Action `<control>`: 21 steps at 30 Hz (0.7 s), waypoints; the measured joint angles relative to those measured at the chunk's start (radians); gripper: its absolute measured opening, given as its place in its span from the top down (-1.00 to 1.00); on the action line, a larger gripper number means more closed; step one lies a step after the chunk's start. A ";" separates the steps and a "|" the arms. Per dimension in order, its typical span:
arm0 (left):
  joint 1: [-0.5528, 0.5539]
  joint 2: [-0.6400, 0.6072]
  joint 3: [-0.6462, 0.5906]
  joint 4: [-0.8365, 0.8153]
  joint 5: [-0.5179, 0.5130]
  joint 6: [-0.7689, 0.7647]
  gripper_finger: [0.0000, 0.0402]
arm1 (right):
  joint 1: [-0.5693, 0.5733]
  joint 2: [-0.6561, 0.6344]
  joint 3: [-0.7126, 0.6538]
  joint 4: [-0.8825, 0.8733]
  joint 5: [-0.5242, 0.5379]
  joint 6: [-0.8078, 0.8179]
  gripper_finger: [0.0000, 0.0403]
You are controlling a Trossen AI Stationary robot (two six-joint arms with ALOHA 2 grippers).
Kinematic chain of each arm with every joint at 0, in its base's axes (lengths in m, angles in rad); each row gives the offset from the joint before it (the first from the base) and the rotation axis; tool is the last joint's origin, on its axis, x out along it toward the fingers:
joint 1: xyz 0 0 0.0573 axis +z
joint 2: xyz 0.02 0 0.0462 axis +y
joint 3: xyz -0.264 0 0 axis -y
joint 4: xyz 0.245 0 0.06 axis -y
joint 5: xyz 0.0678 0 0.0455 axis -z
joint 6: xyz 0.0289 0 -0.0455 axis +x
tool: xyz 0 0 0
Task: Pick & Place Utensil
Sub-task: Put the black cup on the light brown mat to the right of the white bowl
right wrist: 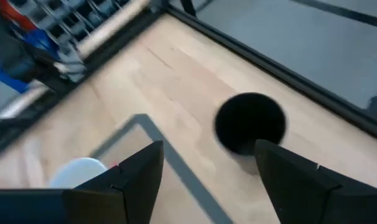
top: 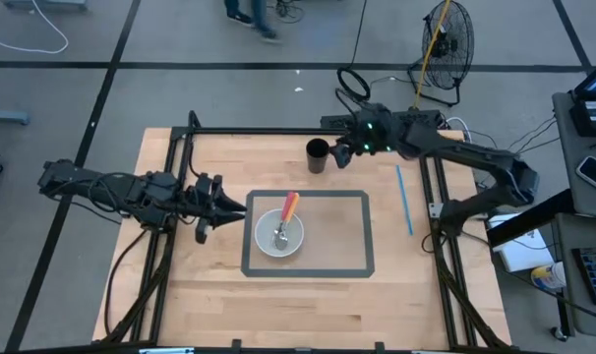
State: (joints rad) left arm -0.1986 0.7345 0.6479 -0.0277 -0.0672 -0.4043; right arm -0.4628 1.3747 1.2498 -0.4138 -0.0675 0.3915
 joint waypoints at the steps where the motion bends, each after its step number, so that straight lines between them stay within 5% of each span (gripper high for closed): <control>1: 0.000 0.000 0.000 0.000 -0.008 0.000 0.44 | -0.018 0.020 0.022 -0.018 -0.019 -0.017 -0.20; 8: 0.000 0.000 0.000 0.000 -0.042 -0.009 0.44 | -0.102 0.149 0.144 -0.063 -0.143 -0.078 -0.15; 21: 0.000 0.000 0.000 0.001 -0.065 -0.026 0.44 | -0.153 0.350 0.268 -0.192 -0.144 -0.165 -0.16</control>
State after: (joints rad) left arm -0.1982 0.7345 0.6479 -0.0270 -0.1322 -0.4305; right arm -0.6157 1.7244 1.5177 -0.6055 -0.2120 0.2265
